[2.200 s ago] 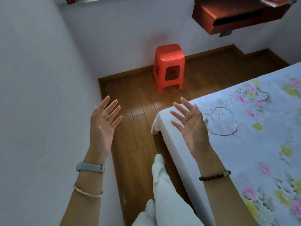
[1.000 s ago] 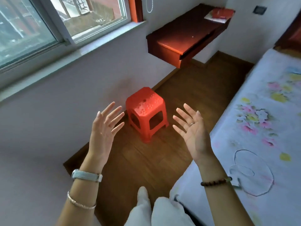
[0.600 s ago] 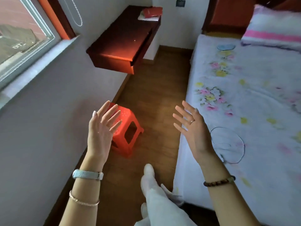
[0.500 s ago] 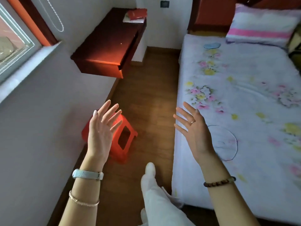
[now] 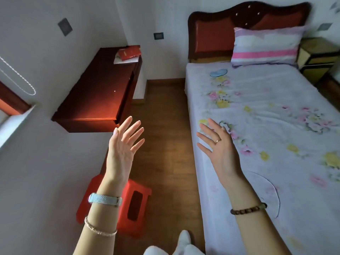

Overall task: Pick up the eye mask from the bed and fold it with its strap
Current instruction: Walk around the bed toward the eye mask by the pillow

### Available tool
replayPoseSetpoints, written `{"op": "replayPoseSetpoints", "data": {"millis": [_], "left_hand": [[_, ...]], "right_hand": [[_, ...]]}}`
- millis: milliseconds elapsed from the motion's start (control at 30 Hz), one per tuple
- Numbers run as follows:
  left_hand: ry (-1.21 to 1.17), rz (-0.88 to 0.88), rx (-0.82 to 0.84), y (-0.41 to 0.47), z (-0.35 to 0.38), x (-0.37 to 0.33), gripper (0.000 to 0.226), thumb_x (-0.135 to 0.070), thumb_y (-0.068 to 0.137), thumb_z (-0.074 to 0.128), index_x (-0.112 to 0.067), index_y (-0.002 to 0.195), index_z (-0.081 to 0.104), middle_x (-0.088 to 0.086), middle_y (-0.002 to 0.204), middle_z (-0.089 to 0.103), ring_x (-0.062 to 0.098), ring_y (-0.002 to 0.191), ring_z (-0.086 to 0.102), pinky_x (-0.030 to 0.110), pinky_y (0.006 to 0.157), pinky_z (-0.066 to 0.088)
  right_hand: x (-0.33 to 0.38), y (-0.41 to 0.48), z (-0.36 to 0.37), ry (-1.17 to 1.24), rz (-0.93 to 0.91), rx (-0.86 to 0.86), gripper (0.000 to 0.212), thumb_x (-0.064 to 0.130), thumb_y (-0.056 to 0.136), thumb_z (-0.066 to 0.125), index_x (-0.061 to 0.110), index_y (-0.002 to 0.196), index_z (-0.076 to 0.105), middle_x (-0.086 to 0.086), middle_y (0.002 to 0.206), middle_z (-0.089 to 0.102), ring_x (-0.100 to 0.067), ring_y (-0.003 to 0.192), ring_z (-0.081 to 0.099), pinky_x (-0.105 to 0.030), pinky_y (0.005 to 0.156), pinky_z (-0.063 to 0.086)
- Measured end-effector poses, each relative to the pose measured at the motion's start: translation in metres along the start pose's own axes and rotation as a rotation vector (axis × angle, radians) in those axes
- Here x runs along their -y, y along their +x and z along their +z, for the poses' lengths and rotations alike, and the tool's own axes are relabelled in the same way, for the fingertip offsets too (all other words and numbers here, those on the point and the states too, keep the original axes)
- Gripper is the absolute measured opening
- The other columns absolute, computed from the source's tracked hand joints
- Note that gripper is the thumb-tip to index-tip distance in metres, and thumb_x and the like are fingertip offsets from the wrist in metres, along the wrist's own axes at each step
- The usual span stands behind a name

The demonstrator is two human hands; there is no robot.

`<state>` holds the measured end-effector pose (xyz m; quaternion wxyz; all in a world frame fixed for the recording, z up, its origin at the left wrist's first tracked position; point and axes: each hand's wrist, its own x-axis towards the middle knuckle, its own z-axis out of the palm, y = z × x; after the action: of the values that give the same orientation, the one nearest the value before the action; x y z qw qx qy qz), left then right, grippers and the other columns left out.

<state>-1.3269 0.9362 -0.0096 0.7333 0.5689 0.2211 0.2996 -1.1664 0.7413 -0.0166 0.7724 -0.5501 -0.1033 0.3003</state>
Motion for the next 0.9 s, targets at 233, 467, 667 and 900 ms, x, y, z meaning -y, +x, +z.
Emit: {"op": "replayPoseSetpoints", "data": {"millis": [233, 467, 667, 900], "left_hand": [[-0.017, 0.019, 0.037, 0.094, 0.019, -0.001, 0.057, -0.051, 0.096, 0.029, -0.026, 0.144, 0.046, 0.003, 0.147, 0.056, 0.021, 0.134, 0.054, 0.051, 0.114, 0.037], [-0.012, -0.006, 0.072, 0.202, 0.033, 0.020, 0.056, -0.050, 0.097, 0.027, -0.027, 0.144, 0.047, 0.000, 0.146, 0.057, 0.021, 0.133, 0.055, 0.052, 0.113, 0.038], [-0.032, -0.031, 0.098, 0.322, 0.043, 0.026, 0.058, -0.051, 0.096, 0.029, -0.025, 0.145, 0.046, 0.003, 0.146, 0.056, 0.021, 0.133, 0.055, 0.052, 0.113, 0.038], [-0.007, -0.070, 0.172, 0.450, 0.055, 0.025, 0.057, -0.050, 0.096, 0.028, -0.025, 0.144, 0.046, 0.003, 0.146, 0.056, 0.020, 0.133, 0.054, 0.052, 0.114, 0.037]], "right_hand": [[0.018, 0.082, 0.004, 0.023, -0.028, 0.002, 0.041, 0.044, 0.105, 0.028, 0.034, 0.128, 0.061, 0.009, 0.129, 0.069, -0.012, 0.119, 0.065, -0.038, 0.101, 0.049], [0.022, 0.180, 0.003, -0.006, -0.051, -0.050, 0.044, 0.052, 0.096, 0.035, 0.036, 0.127, 0.062, 0.008, 0.130, 0.069, -0.012, 0.119, 0.066, -0.033, 0.094, 0.052], [0.036, 0.289, 0.018, 0.050, -0.048, -0.122, 0.042, 0.048, 0.101, 0.033, 0.034, 0.130, 0.061, 0.005, 0.133, 0.067, -0.015, 0.122, 0.064, -0.036, 0.097, 0.051], [0.067, 0.407, 0.038, 0.105, -0.049, -0.208, 0.041, 0.042, 0.105, 0.029, 0.031, 0.124, 0.063, 0.008, 0.124, 0.071, -0.012, 0.116, 0.067, -0.040, 0.102, 0.049]]}}
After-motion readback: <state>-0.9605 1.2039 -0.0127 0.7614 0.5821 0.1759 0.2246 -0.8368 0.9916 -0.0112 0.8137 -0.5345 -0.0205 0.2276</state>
